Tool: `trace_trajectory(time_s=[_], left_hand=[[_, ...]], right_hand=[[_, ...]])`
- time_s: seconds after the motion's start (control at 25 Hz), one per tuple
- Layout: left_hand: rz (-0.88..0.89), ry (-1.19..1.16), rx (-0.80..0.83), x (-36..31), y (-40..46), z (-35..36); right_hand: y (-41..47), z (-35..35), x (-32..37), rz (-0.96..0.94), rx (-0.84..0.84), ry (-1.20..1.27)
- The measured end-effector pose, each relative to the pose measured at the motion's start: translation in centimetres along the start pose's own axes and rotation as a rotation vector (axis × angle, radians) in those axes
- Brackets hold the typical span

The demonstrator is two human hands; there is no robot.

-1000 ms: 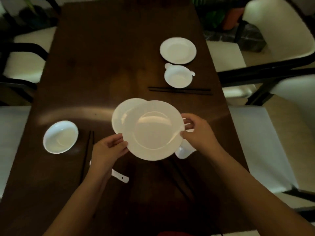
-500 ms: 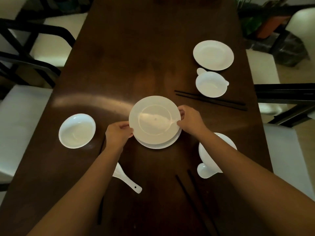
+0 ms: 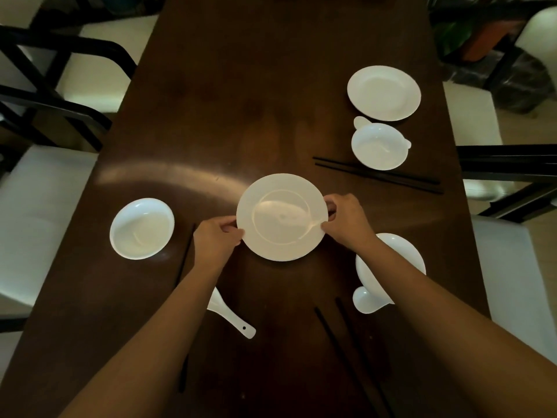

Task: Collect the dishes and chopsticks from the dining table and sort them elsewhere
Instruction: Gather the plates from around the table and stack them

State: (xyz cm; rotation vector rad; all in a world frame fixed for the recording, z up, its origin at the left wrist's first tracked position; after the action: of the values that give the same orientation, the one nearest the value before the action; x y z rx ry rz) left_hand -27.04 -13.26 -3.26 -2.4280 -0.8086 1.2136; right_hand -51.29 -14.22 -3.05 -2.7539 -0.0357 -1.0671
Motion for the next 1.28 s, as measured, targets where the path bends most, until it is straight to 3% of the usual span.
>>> trace_trajectory(time_s=[0.16, 0.28, 0.36, 0.44, 0.68, 0.8, 0.96, 1.16, 1.28], left_hand=[[0.070, 0.147, -0.020, -0.4, -0.2, -0.6], [0.435, 0.370, -0.118, -4.5, -1.2, -0.7], [0.743, 0.457, -0.132, -9.8, -2.0, 0.2], [0.927, 0.550, -0.161, -15.7, -2.4, 1.6], [1.078, 0.763, -0.235, -28.0, 0.1, 6.6], [1.074, 0.857, -0.261, -30.8, 3.6, 10.0], [0.925, 0.872, -0.239, -32.9, 9.1, 15.1], [0.561, 0.714, -0.107, -33.3, 14.6, 21.0], [0.307, 0.498, 0.011, -32.8, 16.9, 23.0]], right_hand=[[-0.3, -0.5, 0.1, 0.010, 0.022, -0.003], [0.3, -3.4, 0.9, -0.007, -0.051, 0.015], [1.2, -7.0, 1.8, -0.118, -0.144, -0.057], [2.5, -11.3, 2.5, -0.231, -0.256, -0.193], [8.0, -20.5, -0.2, -0.232, -0.374, -0.527], [11.5, -21.5, -3.6, -0.181, -0.371, -0.628], [16.4, -21.2, -9.6, -0.074, -0.366, -0.648], [20.9, -19.9, -16.7, 0.161, -0.329, -0.438], [22.0, -19.4, -19.4, 0.195, -0.330, -0.297]])
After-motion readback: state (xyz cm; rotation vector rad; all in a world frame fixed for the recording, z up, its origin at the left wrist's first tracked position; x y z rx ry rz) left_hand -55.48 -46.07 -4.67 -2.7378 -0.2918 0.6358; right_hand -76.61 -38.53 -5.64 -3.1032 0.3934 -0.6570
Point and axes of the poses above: each hand's wrist, its own y-axis towards the middle knuckle, its own z-axis out of the palm, x = y × z, the point moved 2 cm from there along y, towards the middle knuckle, and after that the axes turned 14 degrees about -z, right-handed, at the moved point
